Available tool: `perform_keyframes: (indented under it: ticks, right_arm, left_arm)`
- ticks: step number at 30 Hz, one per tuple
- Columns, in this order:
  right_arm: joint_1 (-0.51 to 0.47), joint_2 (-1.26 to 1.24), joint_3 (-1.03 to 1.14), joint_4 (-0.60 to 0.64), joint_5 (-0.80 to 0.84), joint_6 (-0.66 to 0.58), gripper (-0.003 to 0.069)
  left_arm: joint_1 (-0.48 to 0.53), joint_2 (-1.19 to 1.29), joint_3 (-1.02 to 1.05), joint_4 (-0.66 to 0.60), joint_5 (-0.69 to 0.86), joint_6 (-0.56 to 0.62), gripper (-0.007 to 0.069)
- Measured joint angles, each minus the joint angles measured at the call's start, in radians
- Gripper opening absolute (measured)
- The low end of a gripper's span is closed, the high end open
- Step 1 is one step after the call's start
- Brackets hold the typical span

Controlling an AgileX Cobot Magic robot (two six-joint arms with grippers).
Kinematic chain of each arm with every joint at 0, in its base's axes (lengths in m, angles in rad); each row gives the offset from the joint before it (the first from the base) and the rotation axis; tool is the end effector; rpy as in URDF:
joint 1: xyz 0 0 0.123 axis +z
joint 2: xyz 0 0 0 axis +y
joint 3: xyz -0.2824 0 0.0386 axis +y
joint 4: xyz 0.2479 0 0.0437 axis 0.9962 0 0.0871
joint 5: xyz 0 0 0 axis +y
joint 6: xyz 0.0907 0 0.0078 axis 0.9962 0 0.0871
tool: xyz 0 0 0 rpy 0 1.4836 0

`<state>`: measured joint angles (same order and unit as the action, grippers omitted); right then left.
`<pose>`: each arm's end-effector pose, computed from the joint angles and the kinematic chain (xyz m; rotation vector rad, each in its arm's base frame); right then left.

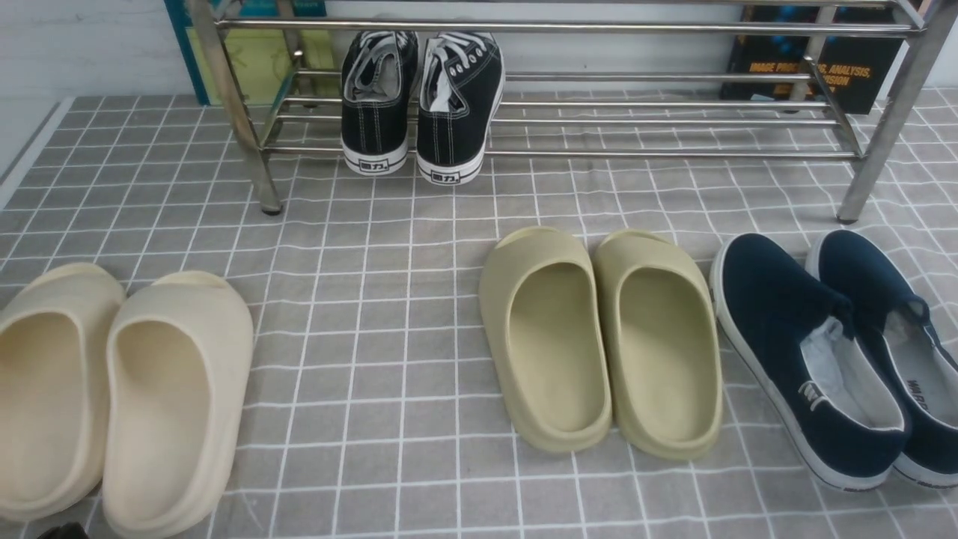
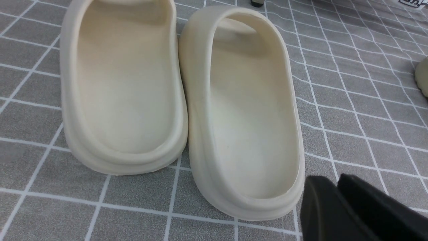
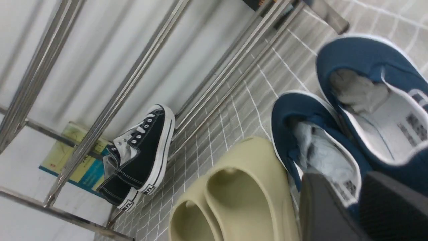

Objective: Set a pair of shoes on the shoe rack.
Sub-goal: Use the right arm to grab the shoe closest to it

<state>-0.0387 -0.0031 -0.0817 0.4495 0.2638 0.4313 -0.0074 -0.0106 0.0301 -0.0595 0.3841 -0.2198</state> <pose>0.0514 0.0084 0.2191 0.6568 1.5542 0.7221 0.0524 -0.0024 0.1691 -0.2372 1.8772 -0.2140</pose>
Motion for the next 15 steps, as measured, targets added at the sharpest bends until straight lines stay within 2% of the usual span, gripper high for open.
perform_keyframes:
  ticks: [1, 2, 4, 5, 6, 8, 9, 12, 15]
  right_arm:
    - [0.0, 0.0, 0.0, -0.004, 0.004, 0.0, 0.0186]
    - [0.0, 0.034, -0.072, -0.045, 0.047, -0.055, 0.0123]
    - [0.0, 0.107, -0.168, -0.102, 0.13, -0.121, 0.0047]
    - [0.0, 0.127, -0.191, -0.119, 0.153, -0.136, 0.0031]
    - [0.0, 0.241, -0.314, -0.196, 0.299, -0.21, -0.0001]
    - [0.0, 0.305, -0.378, -0.229, 0.382, -0.248, -0.0003]
    - [0.0, 0.427, -0.492, -0.272, 0.525, -0.313, -0.0003]
    - [0.0, 0.62, -0.648, -0.3, 0.777, -0.423, -0.0003]
    - [0.02, 0.785, -0.75, -0.299, 0.907, -0.498, -0.0003]
  left_arm:
    - [0.0, 0.0, 0.0, 0.0, 0.0, 0.0, 0.0076]
    - [0.0, 0.0, 0.0, 0.0, 0.0, 0.0, 0.0079]
    - [0.0, 0.0, 0.0, 0.0, 0.0, 0.0, 0.0082]
    - [0.0, 0.0, 0.0, 0.0, 0.0, 0.0, 0.0082]
    - [0.0, 0.0, 0.0, 0.0, 0.0, 0.0, 0.0082]
    - [0.0, 0.0, 0.0, 0.0, 0.0, 0.0, 0.0083]
    - [0.0, 0.0, 0.0, 0.0, 0.0, 0.0, 0.0084]
    - [0.0, 0.0, 0.0, 0.0, 0.0, 0.0, 0.0089]
    - [0.0, 0.0, 0.0, 0.0, 0.0, 0.0, 0.0091]
